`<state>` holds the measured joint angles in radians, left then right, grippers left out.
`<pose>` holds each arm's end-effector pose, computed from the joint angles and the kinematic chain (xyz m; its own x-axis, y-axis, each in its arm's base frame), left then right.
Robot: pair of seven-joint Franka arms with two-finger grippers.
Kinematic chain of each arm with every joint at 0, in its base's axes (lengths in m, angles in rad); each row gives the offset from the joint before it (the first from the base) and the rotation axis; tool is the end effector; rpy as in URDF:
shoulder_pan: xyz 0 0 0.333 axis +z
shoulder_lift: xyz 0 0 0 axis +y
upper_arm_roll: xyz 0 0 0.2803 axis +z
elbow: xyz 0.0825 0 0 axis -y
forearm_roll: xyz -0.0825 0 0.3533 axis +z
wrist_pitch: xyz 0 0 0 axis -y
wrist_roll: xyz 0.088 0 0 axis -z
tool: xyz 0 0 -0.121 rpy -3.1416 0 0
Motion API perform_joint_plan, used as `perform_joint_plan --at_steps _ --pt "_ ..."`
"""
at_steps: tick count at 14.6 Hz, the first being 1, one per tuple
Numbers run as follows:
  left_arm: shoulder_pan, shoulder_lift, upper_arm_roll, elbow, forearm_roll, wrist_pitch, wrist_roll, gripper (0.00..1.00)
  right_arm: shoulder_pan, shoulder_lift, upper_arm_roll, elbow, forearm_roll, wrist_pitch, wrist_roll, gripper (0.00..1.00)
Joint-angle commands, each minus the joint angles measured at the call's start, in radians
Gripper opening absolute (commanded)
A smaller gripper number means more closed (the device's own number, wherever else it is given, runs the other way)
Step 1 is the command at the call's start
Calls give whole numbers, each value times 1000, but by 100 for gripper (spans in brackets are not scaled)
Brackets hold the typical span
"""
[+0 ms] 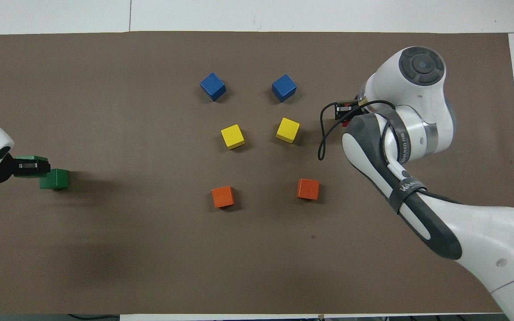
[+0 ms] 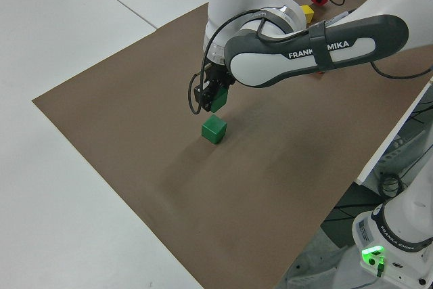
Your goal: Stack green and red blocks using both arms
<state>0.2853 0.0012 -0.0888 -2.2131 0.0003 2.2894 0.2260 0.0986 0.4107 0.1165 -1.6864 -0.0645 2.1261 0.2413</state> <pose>0.5020 0.0999 0.3532 0.9969 -0.0302 0.0731 -0.0291 -0.9994 -0.0169 0.6136 0.1241 0.3340 0.9994 -0.0034 0.0334 -0.0034 -1.0000 0.0015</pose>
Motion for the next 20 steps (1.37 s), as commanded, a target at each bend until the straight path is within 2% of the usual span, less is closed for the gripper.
perform_joint_plan --at_steps 1,3,5,8,11,18,20 --pt "28 -21 -8 -42 -17 39 15 0 -88 -128 9 -86 8 -40 -159 0" --pt "29 3 -8 -42 -19 62 6 0 -126 -202 8 -133 8 -93 -226 0" --pt "28 22 -8 -46 -20 81 -31 0 -184 -237 8 -165 8 -121 -339 0" --pt "26 39 -9 -46 -40 85 -31 0 -231 -257 8 -235 8 -48 -436 0" --pt "23 42 -9 -48 -49 84 -36 0 -250 -282 8 -349 9 119 -464 0" --pt "15 49 -8 -63 -52 78 -48 0 -295 -257 9 -354 14 143 -424 0" --pt "15 48 -8 -65 -52 76 -48 0 -295 -257 8 -354 51 143 -421 0"
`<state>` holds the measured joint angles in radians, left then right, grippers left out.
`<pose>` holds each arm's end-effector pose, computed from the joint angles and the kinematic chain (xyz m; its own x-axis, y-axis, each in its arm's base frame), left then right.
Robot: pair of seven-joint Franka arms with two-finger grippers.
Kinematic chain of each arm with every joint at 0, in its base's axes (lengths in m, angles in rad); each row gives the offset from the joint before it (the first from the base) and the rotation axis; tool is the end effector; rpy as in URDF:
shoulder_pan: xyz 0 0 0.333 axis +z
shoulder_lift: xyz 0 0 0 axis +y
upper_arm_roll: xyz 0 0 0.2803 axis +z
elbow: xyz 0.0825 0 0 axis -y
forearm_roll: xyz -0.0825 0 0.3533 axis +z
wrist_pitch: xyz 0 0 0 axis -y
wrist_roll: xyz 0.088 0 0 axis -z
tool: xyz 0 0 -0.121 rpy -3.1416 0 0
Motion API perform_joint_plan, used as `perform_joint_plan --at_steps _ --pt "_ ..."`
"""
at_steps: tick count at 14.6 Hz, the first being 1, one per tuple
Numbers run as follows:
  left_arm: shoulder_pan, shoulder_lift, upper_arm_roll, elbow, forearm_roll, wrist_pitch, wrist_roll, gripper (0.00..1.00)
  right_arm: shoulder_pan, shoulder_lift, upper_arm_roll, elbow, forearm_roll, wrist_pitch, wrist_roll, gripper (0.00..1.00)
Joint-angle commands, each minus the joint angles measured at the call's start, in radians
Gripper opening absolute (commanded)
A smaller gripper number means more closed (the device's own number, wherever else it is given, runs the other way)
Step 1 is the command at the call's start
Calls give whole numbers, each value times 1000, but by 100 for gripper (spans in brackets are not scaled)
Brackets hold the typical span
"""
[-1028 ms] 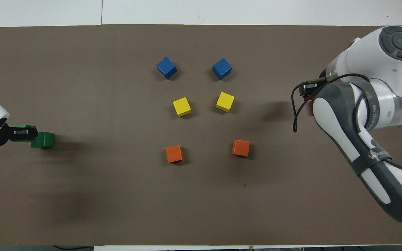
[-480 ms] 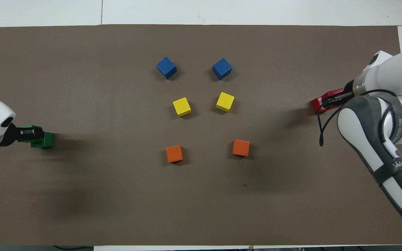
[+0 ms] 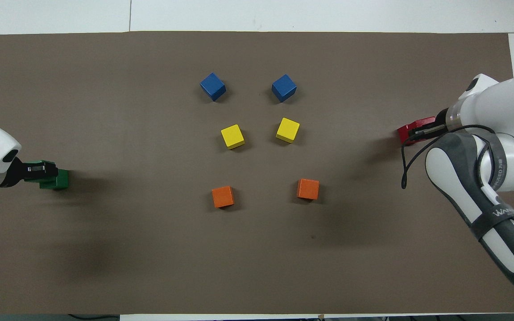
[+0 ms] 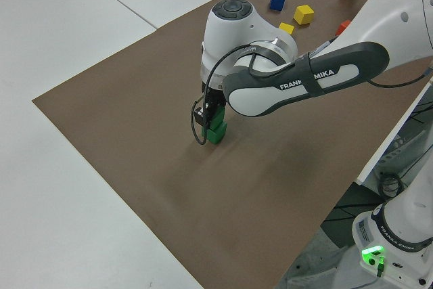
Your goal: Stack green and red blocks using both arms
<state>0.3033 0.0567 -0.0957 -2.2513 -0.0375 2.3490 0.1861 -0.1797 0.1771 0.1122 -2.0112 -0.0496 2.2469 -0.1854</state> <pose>0.4975 0.1038 0.3146 0.9978 0.0481 0.0462 0.0469 -0.9986 0.0251 0.5599 -0.0410 0.3421 0.9878 0.1456 0.0548 0.1440 -0.9891 0.0314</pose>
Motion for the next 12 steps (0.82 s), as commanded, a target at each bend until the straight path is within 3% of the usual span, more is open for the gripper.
perform_joint_plan --at_steps 1,4,7,9,10,12 --pt "-3 -9 -1 -33 -15 16 -2 0 -17 -21 12 -29 39 23 12 0" --pt "-3 -11 -1 -37 -15 12 15 0 -9 -5 12 -31 39 51 18 0" --pt "-3 -12 -1 -37 -15 9 29 32 -3 4 12 -29 39 68 24 0" --pt "0 -12 -1 -37 -13 9 30 85 -4 22 12 -31 39 103 17 0" --pt "0 -12 -1 -37 -13 9 30 100 -4 22 12 -29 39 103 18 0" --pt "0 -12 -1 -36 -15 7 30 100 -3 24 12 -29 37 118 17 0"
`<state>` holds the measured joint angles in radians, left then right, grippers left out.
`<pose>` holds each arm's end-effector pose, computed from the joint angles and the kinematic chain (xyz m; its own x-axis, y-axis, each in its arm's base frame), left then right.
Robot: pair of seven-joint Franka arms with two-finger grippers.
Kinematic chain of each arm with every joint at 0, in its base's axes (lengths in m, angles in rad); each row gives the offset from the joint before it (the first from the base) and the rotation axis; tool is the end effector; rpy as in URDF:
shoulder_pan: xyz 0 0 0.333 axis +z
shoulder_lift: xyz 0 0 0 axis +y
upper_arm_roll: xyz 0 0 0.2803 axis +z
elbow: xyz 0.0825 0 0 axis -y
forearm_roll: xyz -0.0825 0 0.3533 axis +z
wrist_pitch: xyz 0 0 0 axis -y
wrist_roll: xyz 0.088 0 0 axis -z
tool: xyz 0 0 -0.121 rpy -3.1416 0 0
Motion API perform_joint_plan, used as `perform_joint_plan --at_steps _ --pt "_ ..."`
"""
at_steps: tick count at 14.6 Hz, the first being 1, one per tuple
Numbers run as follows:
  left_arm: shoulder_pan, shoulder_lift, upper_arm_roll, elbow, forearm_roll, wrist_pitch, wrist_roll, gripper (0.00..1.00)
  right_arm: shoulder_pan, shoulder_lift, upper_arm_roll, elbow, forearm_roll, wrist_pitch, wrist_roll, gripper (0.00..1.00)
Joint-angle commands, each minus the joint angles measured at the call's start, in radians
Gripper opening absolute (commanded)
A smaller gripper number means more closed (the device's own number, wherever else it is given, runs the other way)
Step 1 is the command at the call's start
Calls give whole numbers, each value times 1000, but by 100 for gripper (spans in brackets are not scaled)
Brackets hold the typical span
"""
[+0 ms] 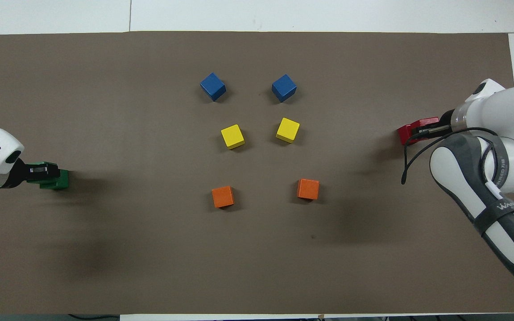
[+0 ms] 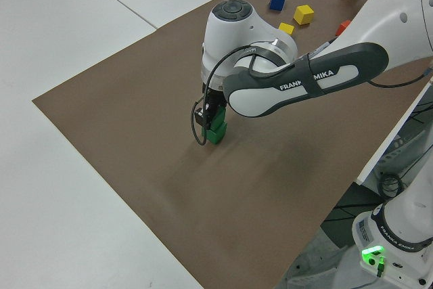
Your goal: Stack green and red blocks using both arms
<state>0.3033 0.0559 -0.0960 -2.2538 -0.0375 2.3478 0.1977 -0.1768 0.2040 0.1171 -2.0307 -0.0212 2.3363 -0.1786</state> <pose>0.4967 0.1035 0.3139 0.9984 0.0361 0.0436 0.0351 -0.9991 0.0250 0.5654 -0.0356 0.3274 0.9864 0.1287 0.1026 0.1282 -0.9917 0.0115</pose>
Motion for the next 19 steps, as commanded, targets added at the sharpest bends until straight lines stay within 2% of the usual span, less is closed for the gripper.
perform_joint_plan --at_steps 1,8,15,19 --pt "0 -11 -1 -33 -13 5 19 100 -6 0 7 -9 9 41 10 0" --pt "-3 -7 -1 9 -13 -62 19 100 -6 8 7 -13 9 64 10 0" --pt "-7 -10 -2 216 -12 -318 9 100 -4 -3 7 -54 10 86 10 0" --pt "-16 -36 -8 318 -10 -426 5 100 -4 -5 7 -63 10 92 10 0"
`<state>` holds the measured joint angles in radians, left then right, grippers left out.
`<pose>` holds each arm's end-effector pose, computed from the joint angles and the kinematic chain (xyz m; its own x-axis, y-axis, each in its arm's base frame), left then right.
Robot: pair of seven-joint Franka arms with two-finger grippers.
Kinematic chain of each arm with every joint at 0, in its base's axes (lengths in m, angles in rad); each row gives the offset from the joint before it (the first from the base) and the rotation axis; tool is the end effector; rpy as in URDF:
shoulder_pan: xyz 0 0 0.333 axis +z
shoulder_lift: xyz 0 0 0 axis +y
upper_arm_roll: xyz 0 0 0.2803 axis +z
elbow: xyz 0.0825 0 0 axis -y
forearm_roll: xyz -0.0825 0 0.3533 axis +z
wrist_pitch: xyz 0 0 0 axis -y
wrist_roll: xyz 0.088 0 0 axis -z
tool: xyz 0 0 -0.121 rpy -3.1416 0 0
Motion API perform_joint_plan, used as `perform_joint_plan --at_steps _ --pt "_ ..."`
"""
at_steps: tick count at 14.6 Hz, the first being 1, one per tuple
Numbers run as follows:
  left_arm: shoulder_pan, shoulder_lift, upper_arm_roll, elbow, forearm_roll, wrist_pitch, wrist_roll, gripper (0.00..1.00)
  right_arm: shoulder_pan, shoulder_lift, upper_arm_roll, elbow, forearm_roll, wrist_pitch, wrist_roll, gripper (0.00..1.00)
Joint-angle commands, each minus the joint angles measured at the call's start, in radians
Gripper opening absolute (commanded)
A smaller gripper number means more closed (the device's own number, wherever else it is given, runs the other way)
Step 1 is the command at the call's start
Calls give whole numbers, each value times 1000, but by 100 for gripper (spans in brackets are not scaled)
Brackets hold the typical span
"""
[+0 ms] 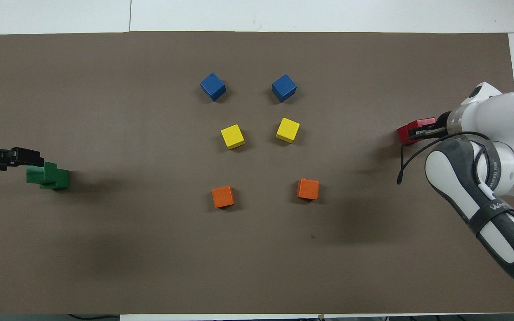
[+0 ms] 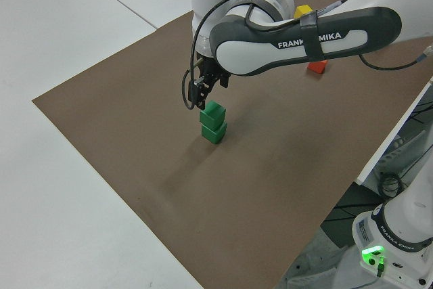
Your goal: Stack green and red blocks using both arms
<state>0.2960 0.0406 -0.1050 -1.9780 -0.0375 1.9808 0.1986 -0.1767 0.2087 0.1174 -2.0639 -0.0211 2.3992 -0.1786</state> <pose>0.5222 0.0984 0.4071 0.9995 0.0073 -0.0296 0.0087 -0.9990 0.0448 0.5634 -0.0348 0.3169 0.9834 0.1294 0.1273 0.1285 -0.9916 0.0147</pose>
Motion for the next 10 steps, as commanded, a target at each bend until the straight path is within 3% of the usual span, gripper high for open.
perform_joint_plan --at_steps 1,6,7,8,9,10 --pt "-9 -39 -1 50 -8 -68 5 100 -4 -9 7 -30 9 31 10 0" --pt "-28 -117 -4 50 -2 -86 5 100 -4 -9 7 -31 10 41 13 0" --pt "-28 -123 -4 51 -4 -94 7 100 -4 -9 7 -31 9 43 11 23" --pt "-29 -133 -4 53 -2 -99 5 100 -4 -9 7 -31 10 43 11 54" --pt "-31 -133 -7 57 -2 -106 4 100 -4 -9 7 -31 9 43 14 73" --pt "-32 -134 -19 64 -2 -112 2 100 -4 -9 7 -31 10 43 15 86"
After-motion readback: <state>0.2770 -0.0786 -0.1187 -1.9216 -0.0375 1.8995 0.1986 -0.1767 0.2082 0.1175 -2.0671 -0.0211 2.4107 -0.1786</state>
